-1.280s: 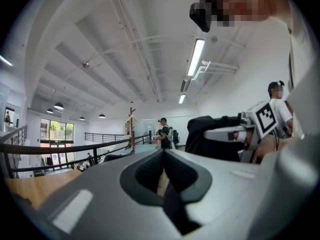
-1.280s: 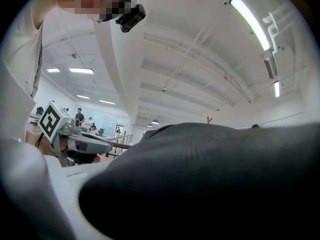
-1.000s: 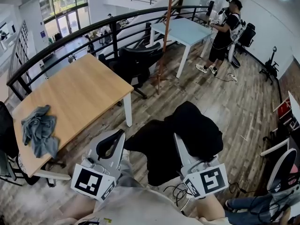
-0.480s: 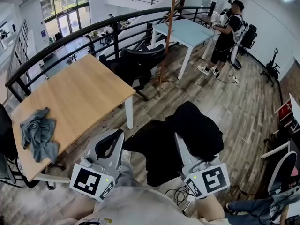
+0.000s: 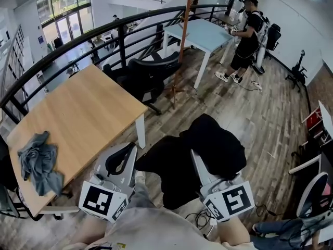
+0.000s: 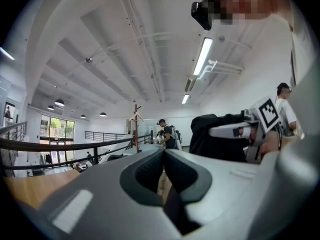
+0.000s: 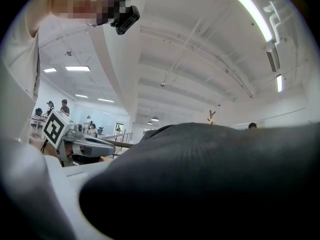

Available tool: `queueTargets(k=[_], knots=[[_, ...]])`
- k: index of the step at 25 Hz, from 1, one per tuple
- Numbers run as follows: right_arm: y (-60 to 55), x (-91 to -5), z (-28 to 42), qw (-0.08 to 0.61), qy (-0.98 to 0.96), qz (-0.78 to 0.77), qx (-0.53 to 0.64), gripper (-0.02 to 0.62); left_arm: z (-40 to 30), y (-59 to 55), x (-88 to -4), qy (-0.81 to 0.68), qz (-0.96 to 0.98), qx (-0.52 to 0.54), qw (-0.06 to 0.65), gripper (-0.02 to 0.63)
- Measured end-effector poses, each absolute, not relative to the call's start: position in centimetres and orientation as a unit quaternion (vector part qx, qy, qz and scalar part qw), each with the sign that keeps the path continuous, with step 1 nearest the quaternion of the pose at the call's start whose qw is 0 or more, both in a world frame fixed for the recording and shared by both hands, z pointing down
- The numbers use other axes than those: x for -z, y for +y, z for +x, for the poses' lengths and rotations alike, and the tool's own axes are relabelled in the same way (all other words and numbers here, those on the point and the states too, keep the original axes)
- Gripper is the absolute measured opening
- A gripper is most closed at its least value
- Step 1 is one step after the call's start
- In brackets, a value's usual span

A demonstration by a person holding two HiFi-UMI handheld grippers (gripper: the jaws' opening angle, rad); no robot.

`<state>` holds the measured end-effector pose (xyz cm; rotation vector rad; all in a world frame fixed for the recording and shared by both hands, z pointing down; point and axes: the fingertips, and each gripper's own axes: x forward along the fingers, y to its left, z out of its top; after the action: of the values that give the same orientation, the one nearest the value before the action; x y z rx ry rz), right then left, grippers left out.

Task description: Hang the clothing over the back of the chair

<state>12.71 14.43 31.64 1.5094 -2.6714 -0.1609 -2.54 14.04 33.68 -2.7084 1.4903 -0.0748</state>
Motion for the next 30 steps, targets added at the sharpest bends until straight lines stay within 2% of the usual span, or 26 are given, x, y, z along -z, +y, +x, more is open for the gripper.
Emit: queueTargets(k=[30], knots=[[-17.6, -28.0, 1.4, 0.051, -0.861, 0.502, 0.053, 0.087, -13.0, -19.1, -33.3, 0.458, -0.888, 0.045, 0.001, 0.002]])
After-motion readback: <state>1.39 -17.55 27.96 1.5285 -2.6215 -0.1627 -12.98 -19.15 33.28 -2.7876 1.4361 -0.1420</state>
